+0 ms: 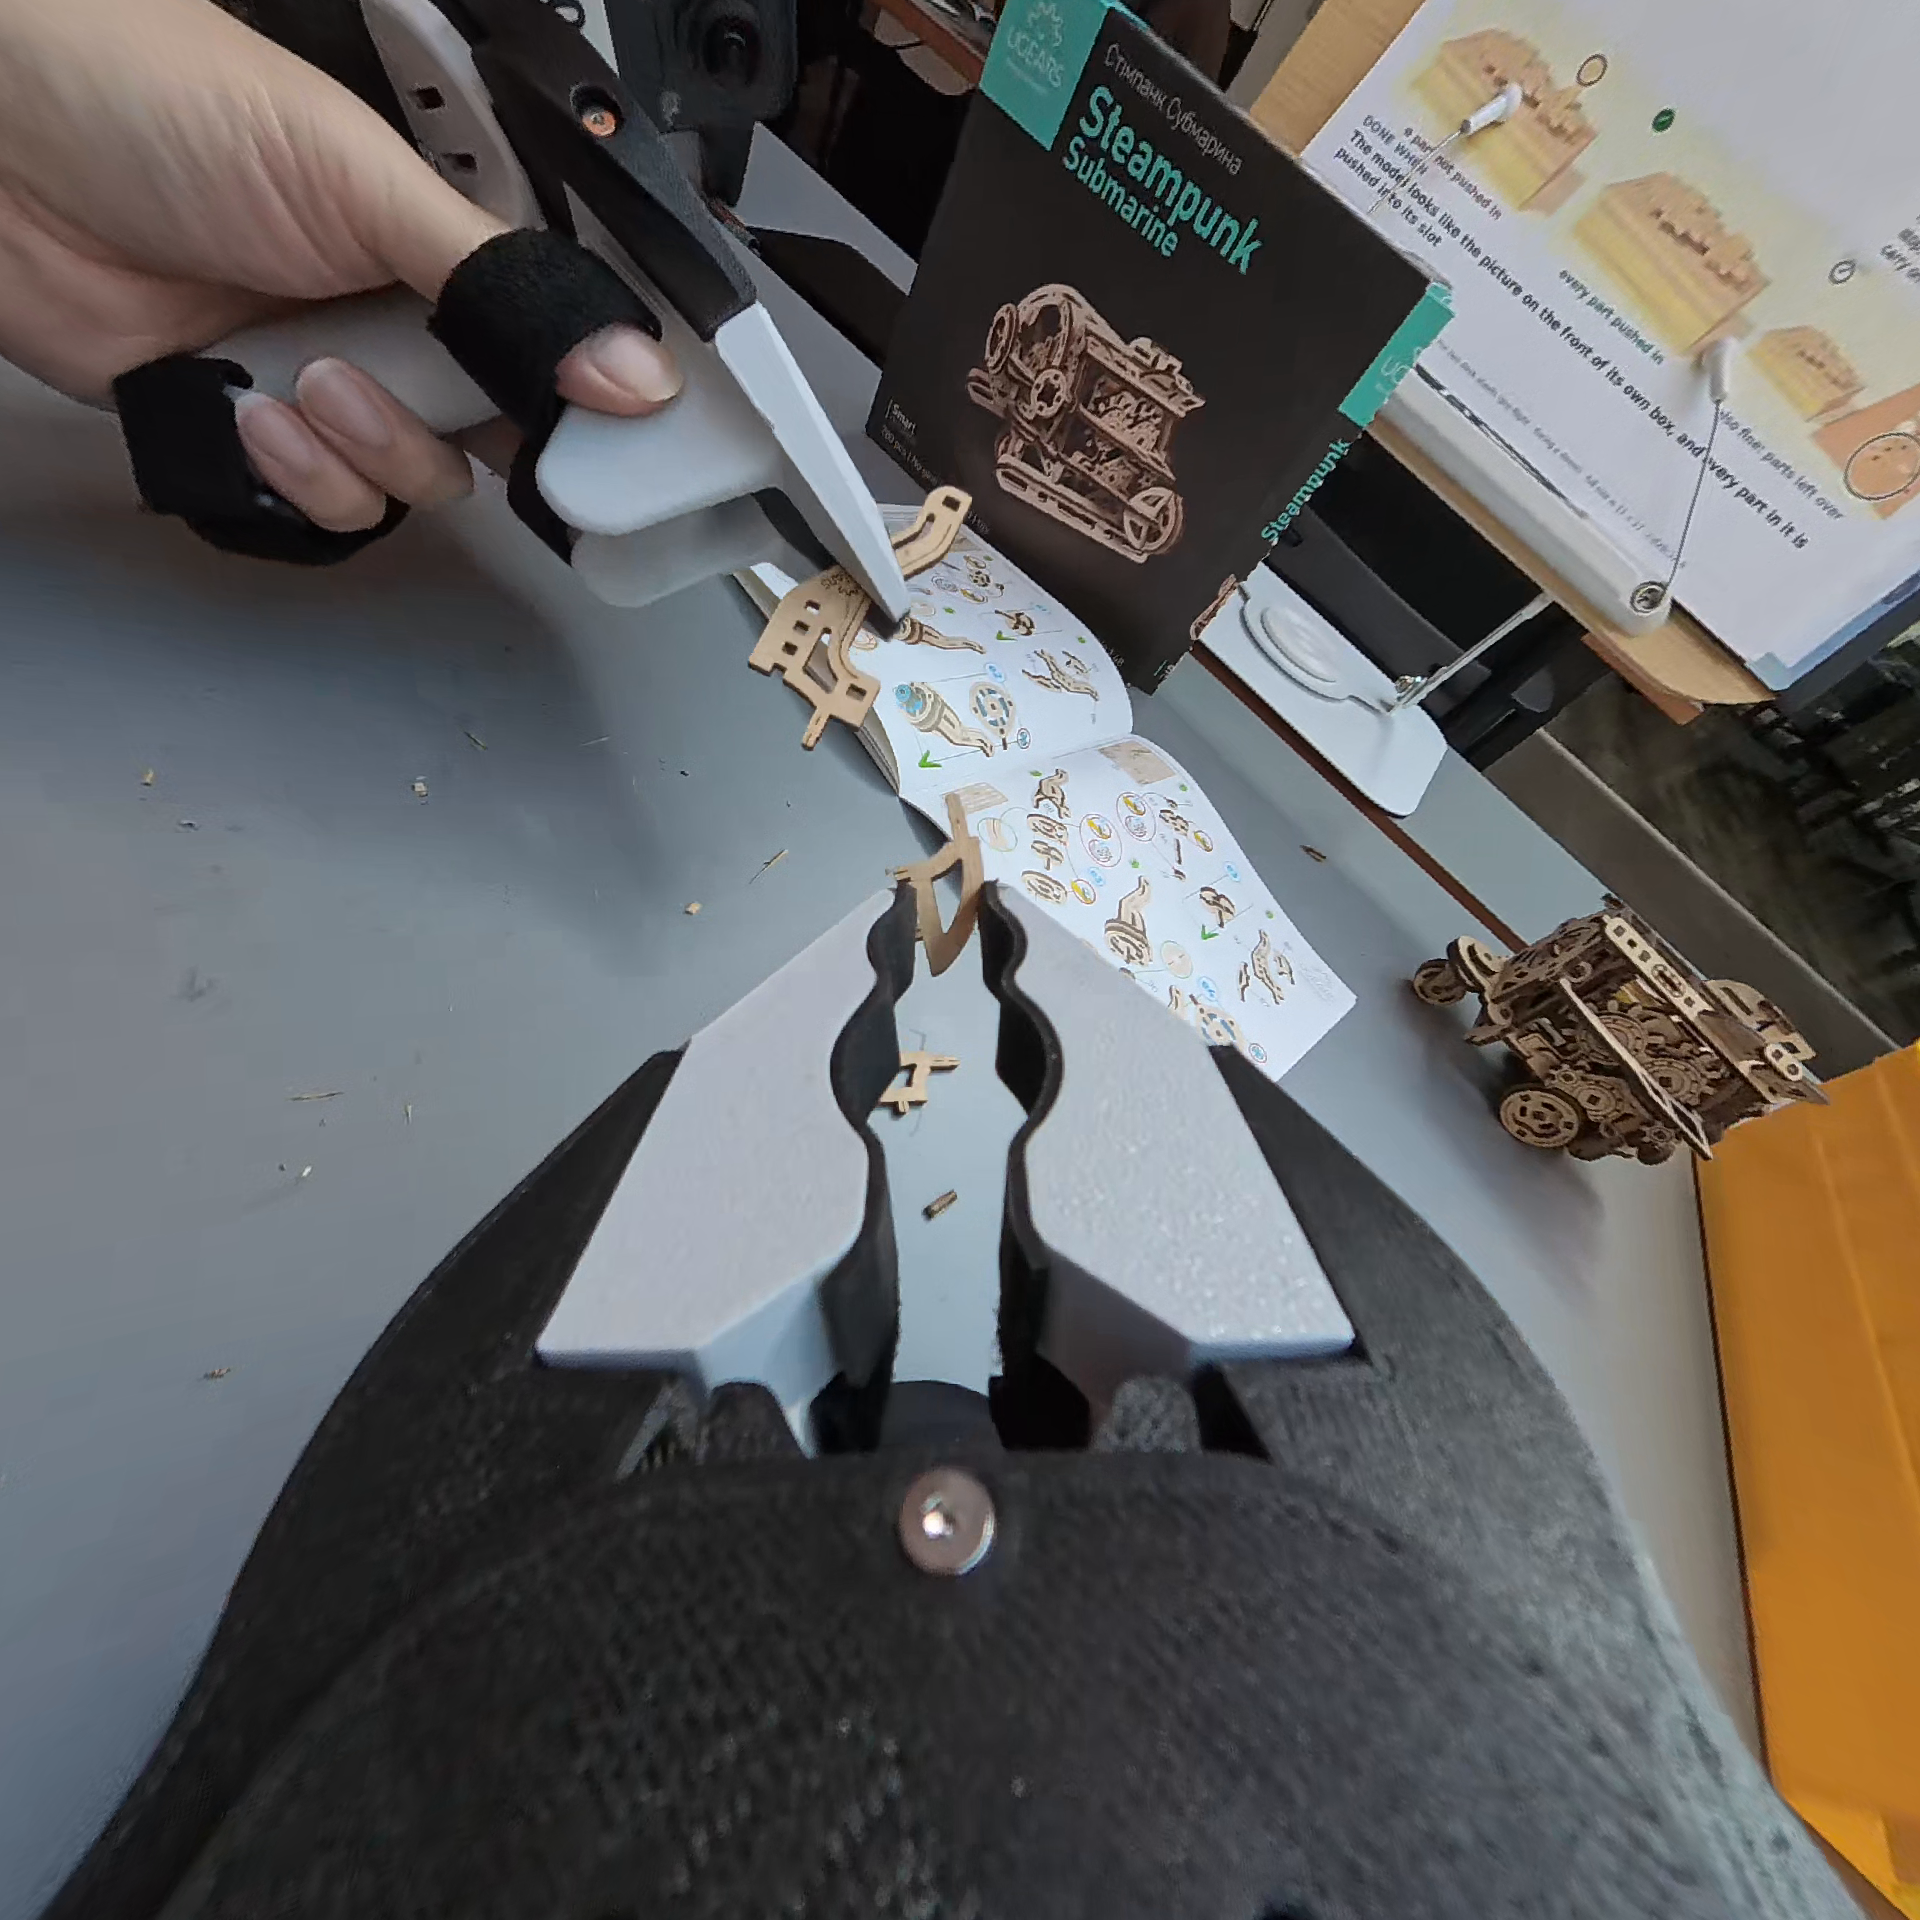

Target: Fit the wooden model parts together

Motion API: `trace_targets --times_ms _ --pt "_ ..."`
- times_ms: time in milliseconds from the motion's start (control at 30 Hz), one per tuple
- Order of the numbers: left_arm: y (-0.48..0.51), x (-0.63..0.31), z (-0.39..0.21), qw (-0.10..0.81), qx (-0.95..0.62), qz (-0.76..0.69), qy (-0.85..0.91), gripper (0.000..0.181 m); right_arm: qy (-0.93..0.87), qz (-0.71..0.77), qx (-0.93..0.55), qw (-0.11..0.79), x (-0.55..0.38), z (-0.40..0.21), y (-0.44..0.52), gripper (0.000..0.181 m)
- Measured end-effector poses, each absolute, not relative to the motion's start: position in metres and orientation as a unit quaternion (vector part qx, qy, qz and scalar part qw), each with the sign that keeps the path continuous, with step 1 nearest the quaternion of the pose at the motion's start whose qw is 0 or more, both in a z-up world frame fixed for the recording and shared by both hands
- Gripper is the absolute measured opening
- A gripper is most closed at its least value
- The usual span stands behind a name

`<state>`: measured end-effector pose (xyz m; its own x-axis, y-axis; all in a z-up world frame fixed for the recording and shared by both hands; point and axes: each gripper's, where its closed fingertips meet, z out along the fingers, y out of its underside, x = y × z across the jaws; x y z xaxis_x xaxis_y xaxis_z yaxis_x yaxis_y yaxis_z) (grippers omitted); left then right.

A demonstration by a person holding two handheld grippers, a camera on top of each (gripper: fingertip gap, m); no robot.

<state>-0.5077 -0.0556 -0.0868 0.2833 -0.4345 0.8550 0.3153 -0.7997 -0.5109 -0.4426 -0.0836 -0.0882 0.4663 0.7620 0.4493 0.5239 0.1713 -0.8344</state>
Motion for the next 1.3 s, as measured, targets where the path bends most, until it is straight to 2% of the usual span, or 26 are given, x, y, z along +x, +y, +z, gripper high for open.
trace_targets --times_ms 167,400,500,600,700,767,967,1133,1233,1300 --pt "-0.065 -0.496 -0.095 0.274 -0.744 -0.607 0.053 0.0 -0.541 0.136 -0.604 0.569 -0.45 -0.09 -0.096 0.011" --pt "-0.097 -0.476 -0.127 0.146 -0.776 -0.603 0.115 0.0 -0.642 0.183 -0.507 0.545 -0.459 -0.085 -0.117 0.011" --pt "-0.101 -0.474 -0.135 0.126 -0.787 -0.592 0.116 0.0 -0.665 0.162 -0.492 0.537 -0.454 -0.094 -0.104 0.011" --pt "-0.107 -0.477 -0.152 0.104 -0.814 -0.556 0.131 0.001 -0.657 0.212 -0.488 0.534 -0.454 -0.097 -0.108 0.011" --pt "-0.103 -0.479 -0.152 0.115 -0.821 -0.546 0.12 0.001 -0.663 0.202 -0.483 0.535 -0.449 -0.102 -0.108 0.011" --pt "-0.099 -0.483 -0.154 0.126 -0.834 -0.524 0.119 0.013 -0.663 0.201 -0.484 0.535 -0.447 -0.103 -0.107 0.011" --pt "-0.091 -0.501 -0.148 0.168 -0.862 -0.463 0.124 0.034 -0.658 0.217 -0.489 0.53 -0.447 -0.103 -0.107 0.011" --pt "-0.09 -0.511 -0.149 0.197 -0.882 -0.402 0.146 0.038 -0.662 0.215 -0.486 0.528 -0.447 -0.105 -0.108 0.011" --pt "-0.089 -0.514 -0.152 0.206 -0.889 -0.37 0.175 0.033 -0.662 0.216 -0.486 0.529 -0.447 -0.104 -0.109 0.011" --pt "-0.092 -0.506 -0.151 0.209 -0.872 -0.383 0.22 0.038 -0.661 0.217 -0.486 0.529 -0.447 -0.104 -0.109 0.011"
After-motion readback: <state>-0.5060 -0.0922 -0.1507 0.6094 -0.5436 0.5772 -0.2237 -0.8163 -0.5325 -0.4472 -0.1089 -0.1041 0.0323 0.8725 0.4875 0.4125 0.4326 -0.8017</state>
